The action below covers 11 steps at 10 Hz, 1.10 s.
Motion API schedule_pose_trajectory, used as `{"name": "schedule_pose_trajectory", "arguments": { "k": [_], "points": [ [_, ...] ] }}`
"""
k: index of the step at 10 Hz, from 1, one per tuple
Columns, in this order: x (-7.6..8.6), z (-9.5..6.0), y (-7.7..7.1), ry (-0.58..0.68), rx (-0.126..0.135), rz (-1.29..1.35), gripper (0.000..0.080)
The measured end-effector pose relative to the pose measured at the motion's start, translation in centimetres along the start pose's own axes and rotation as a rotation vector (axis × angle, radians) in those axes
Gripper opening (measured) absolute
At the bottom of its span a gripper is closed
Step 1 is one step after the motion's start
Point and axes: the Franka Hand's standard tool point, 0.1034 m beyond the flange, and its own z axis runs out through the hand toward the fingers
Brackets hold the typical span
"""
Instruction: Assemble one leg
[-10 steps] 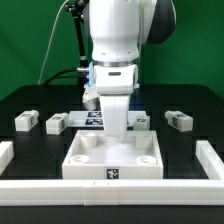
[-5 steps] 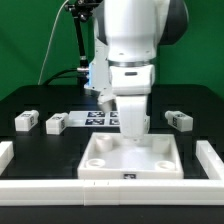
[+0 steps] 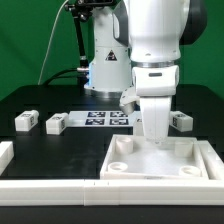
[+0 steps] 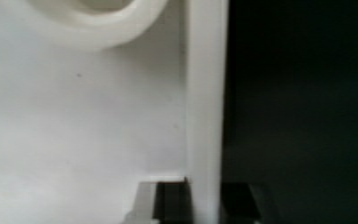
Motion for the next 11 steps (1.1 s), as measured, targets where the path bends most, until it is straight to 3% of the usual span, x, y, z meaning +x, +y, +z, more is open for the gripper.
{"name": "schedule_pose_trajectory", "arguments": {
  "k": [2, 3, 4, 5, 6, 7, 11],
  "points": [
    [-0.04, 0.03, -0.01, 0.0, 0.0, 0.001, 0.0061],
    [-0.07, 0.04, 0.0, 0.0, 0.0, 0.001, 0.0143],
    [-0.09, 0.04, 0.0, 0.0, 0.0, 0.002, 0.0278],
    [-0.11, 0.05, 0.0, 0.0, 0.0, 0.002, 0.0278],
    [-0.14, 0.05, 0.01, 0.0, 0.001, 0.003, 0.0462],
    [-0.16, 0.05, 0.01, 0.0, 0.001, 0.003, 0.0581],
    [-0.22, 0.06, 0.02, 0.0, 0.001, 0.005, 0.0646]
  ]
}}
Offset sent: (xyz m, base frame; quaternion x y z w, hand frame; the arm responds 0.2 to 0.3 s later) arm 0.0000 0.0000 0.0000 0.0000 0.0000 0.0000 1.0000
